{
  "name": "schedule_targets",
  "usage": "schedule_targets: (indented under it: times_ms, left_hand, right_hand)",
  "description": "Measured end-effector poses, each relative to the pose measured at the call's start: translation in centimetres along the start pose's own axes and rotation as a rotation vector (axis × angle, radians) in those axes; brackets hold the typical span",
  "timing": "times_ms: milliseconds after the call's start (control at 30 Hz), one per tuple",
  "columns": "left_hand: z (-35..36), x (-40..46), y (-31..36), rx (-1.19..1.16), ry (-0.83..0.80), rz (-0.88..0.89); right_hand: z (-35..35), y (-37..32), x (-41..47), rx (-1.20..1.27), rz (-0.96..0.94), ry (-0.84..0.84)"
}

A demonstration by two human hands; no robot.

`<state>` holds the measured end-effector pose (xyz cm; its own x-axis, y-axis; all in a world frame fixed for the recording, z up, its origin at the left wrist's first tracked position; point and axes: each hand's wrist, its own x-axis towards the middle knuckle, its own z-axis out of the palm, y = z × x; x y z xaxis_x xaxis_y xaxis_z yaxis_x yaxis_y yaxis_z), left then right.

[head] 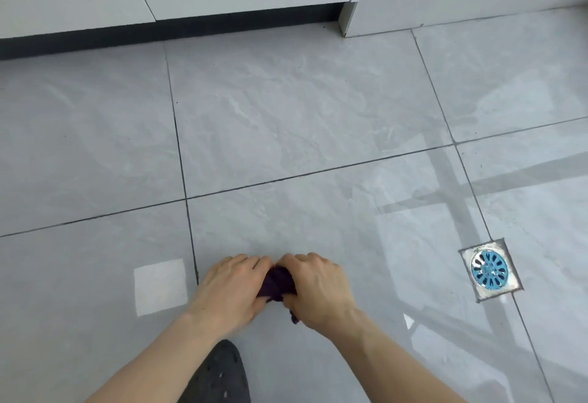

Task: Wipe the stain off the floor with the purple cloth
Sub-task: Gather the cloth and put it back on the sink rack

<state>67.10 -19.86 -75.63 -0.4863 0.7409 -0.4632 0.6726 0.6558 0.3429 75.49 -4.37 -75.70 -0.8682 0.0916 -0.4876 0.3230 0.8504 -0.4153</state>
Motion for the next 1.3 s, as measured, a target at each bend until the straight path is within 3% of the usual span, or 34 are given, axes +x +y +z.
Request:
schedule_targets:
  times_ms: [267,700,1000,1300]
  left_hand:
    - [-13.0,-8.7,5.3,-0.073,0.038,-0.014]
    - [-47.2,-25.0,20.8,-0.191,0.157,-0.129]
    - [-66.4,-33.6,31.7,-0.325,0.379,-0.120]
    - [-78.9,-36.2,36.9,-0.308,0.626,-0.084]
  right_hand:
    - [-10.6,-6.3,-10.0,0.121,0.051,0.086]
    - [-45.3,-19.5,-28.8,0.157,0.035,0.169]
    - [-66.5,-25.8,-40.7,0.153,-0.042,0.372]
    - [-79.0,-28.6,-44.5,0.214,-0.123,0.579]
